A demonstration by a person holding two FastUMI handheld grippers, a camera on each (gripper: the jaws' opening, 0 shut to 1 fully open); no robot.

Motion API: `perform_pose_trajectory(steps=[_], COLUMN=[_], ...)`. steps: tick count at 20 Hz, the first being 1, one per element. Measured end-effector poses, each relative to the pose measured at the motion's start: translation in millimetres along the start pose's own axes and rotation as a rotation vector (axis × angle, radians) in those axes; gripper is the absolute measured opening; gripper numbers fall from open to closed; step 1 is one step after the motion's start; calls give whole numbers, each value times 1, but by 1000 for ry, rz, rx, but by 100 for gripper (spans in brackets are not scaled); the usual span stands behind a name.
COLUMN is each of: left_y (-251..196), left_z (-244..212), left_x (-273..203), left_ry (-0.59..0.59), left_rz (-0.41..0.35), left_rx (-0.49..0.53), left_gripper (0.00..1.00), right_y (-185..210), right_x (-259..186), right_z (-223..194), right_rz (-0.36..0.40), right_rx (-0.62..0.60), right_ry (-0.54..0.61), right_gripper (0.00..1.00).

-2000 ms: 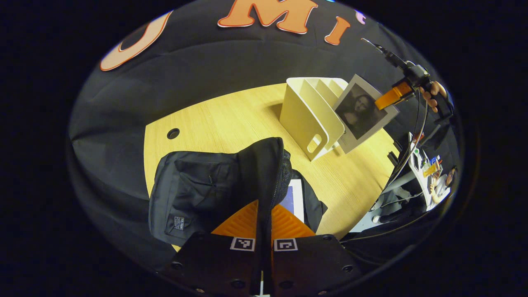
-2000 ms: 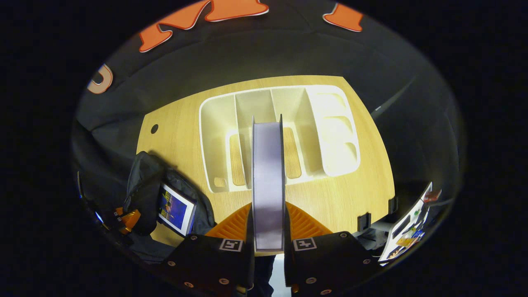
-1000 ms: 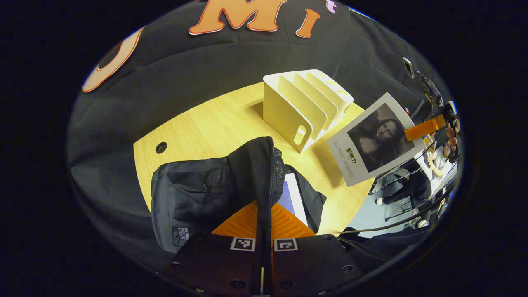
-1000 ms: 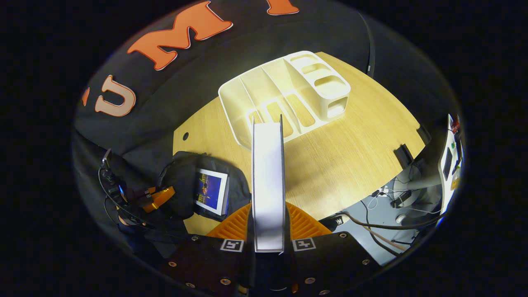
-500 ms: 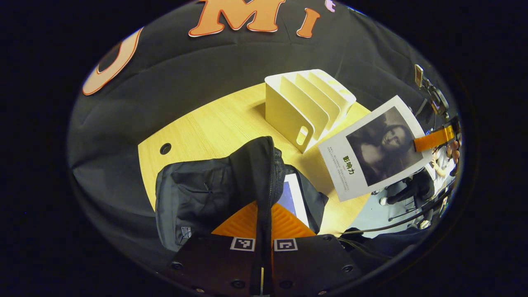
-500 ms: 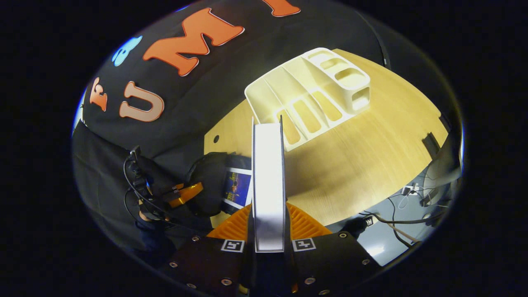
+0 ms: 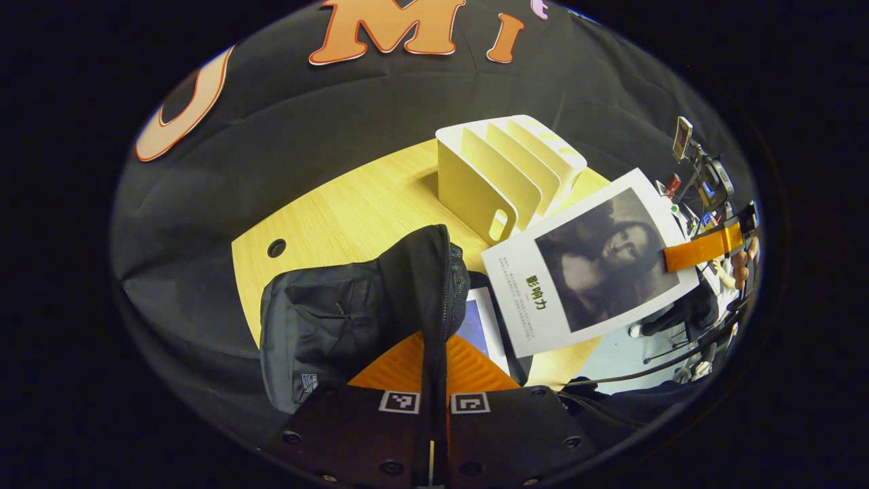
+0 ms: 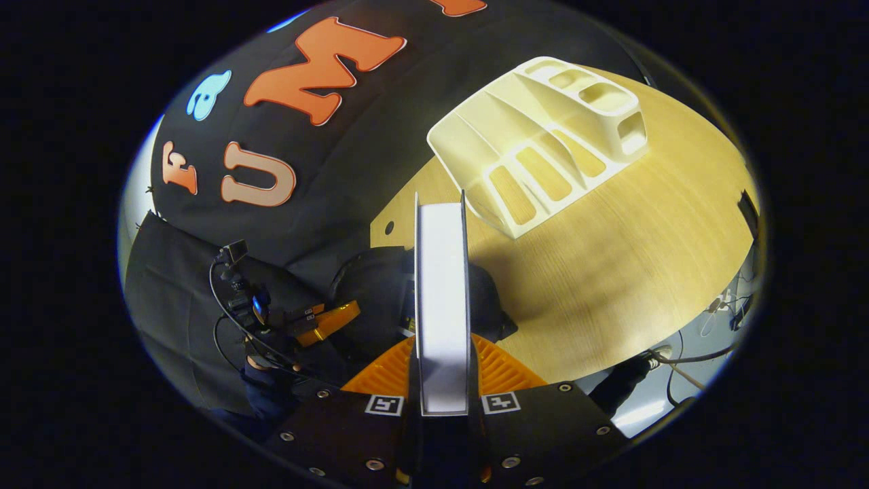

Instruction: Open the schoolbag, grab two books from the bookshelf and put them into the schoolbag.

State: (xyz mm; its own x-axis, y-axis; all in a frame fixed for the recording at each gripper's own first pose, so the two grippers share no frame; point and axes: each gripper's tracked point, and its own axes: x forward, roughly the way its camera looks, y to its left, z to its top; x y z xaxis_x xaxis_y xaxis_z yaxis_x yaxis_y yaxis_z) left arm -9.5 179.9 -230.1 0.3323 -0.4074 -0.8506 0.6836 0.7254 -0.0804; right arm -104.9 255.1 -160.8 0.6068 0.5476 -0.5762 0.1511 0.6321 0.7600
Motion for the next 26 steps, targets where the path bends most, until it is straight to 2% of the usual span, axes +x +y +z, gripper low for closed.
perform_pose_trajectory(steps=[9, 21, 26], left_y=[0, -7, -35], left_z=[1, 13, 28], left_x=[3, -4, -14], left_ry=[-16, -47, -55], left_rz=[-6, -46, -51], left_rx=[-11, -36, -11], left_gripper=[3, 3, 3], right_y=[19, 39, 53], right_x=[65, 144, 174], right_z=[-12, -38, -42], right_rz=[138, 236, 261], right_rx=[103, 184, 174], right_ry=[21, 54, 51], right_gripper=[27, 27, 27])
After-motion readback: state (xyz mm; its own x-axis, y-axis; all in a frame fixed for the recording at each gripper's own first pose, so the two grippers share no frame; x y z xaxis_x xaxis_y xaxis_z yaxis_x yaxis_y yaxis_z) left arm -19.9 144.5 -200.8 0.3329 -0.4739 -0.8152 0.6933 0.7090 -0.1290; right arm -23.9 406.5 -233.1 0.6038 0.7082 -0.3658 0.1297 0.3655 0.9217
